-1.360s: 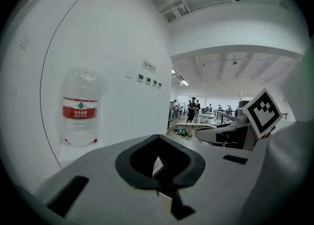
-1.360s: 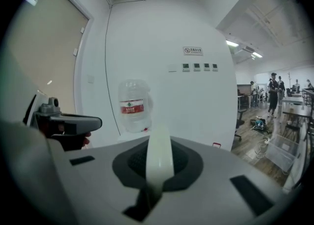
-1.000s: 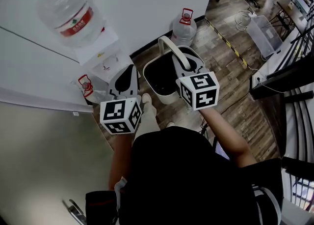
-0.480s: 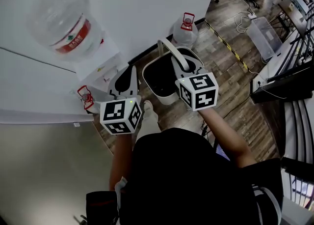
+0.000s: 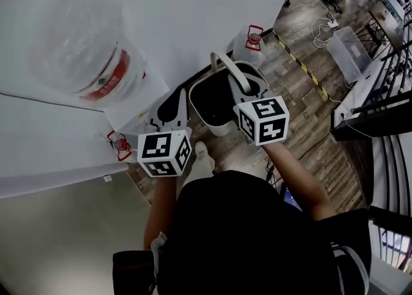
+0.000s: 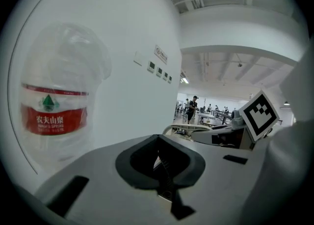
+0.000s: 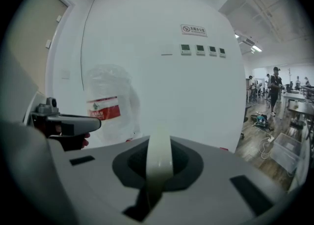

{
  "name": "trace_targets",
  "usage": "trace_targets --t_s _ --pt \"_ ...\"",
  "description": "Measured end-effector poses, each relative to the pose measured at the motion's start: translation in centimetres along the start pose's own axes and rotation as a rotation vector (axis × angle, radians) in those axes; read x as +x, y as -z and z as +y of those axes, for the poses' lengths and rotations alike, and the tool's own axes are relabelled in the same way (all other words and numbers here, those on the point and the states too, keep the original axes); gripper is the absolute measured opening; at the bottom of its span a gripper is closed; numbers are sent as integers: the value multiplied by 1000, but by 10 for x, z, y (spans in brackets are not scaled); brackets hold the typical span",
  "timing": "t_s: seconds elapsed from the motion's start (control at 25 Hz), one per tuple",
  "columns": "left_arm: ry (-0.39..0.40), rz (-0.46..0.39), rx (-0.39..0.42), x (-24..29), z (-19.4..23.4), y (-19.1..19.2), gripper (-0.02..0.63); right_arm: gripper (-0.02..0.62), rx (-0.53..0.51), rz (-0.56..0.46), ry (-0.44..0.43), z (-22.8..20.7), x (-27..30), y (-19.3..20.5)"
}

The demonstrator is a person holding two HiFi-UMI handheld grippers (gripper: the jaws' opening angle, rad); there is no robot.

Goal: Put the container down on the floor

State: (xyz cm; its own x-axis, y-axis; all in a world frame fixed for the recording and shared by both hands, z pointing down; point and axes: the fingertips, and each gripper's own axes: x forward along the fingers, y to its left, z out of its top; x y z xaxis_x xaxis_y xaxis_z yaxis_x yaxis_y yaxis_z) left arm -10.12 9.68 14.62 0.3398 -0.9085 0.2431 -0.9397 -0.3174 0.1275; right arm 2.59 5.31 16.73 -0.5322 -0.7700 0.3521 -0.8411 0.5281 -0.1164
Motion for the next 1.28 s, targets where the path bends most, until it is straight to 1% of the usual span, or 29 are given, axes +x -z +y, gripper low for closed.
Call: trace_targets --t_s 0.28,0.52,0.68,0.84,1.04,1.28 --pt "46 19 -19 31 42 -1 14 29 0 38 35 7 51 -5" --pt "86 30 -27 57 61 -7 14 29 9 55 56 7 83 -11" --pt "91 29 -67 72 74 -6 14 29 19 64 74 5 100 -10" --pt "108 43 -97 86 78 -2 14 29 23 82 85 0 114 -8" --pt "109 80 -122 100 81 9 14 29 20 114 84 -11 129 -1" --pt "79 130 -122 120 81 19 14 29 34 160 56 -32 152 14"
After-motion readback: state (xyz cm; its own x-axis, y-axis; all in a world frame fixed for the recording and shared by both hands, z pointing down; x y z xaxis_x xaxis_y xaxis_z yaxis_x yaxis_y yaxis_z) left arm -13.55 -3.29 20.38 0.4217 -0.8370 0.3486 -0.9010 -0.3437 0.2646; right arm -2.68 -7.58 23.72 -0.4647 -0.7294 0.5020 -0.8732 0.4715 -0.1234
